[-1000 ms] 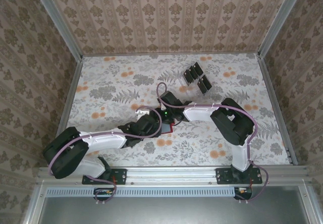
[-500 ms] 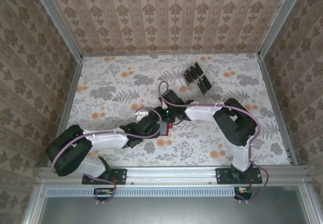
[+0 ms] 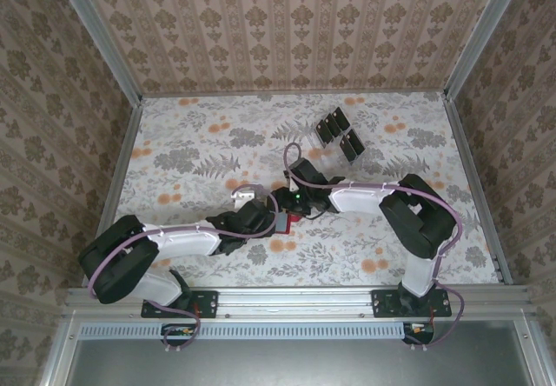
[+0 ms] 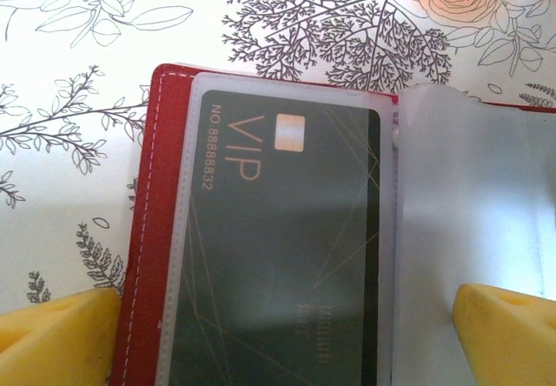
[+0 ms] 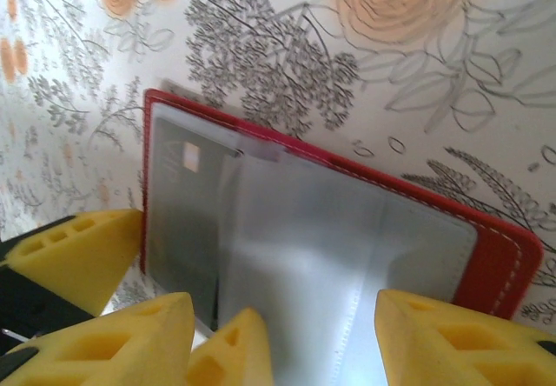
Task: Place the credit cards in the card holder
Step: Flip over the card slot in the card holder.
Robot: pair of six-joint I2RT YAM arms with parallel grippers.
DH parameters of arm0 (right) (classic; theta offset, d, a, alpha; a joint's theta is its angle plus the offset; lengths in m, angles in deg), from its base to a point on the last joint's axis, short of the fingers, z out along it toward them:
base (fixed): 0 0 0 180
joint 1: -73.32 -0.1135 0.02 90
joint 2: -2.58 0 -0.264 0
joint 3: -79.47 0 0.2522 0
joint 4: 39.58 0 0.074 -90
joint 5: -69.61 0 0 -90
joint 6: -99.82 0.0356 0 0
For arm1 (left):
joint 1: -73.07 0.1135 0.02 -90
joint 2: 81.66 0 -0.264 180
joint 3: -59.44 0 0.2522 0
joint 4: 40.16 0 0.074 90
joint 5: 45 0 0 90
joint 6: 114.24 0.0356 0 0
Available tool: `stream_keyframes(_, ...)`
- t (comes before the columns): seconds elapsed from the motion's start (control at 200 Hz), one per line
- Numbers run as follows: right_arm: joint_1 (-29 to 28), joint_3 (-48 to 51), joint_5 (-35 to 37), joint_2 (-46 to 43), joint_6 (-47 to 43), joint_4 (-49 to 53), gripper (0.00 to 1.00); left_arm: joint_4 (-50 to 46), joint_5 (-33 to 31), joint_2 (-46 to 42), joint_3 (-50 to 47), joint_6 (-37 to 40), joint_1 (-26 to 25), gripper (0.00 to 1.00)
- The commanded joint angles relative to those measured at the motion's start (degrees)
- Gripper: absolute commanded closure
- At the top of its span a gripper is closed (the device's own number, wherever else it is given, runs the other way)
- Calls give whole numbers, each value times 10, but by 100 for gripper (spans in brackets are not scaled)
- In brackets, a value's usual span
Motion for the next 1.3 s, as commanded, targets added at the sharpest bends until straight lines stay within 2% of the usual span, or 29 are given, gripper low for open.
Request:
stream_keyframes(0.0, -7, 6, 11, 1, 13, -16, 41, -26, -11, 3, -14, -16, -4, 0)
stream_keyframes(0.4, -9, -10, 12, 40, 15, -18, 41, -19, -11, 0, -20, -17, -2, 0)
stream_keyframes(0.68, -9, 4, -20, 47, 38, -83, 41, -15, -11, -5, -25, -14, -2, 0)
stream_keyframes(1.295, -9, -6, -48, 64, 63, -118, 41, -53, -24, -58, -47, -17, 35, 0)
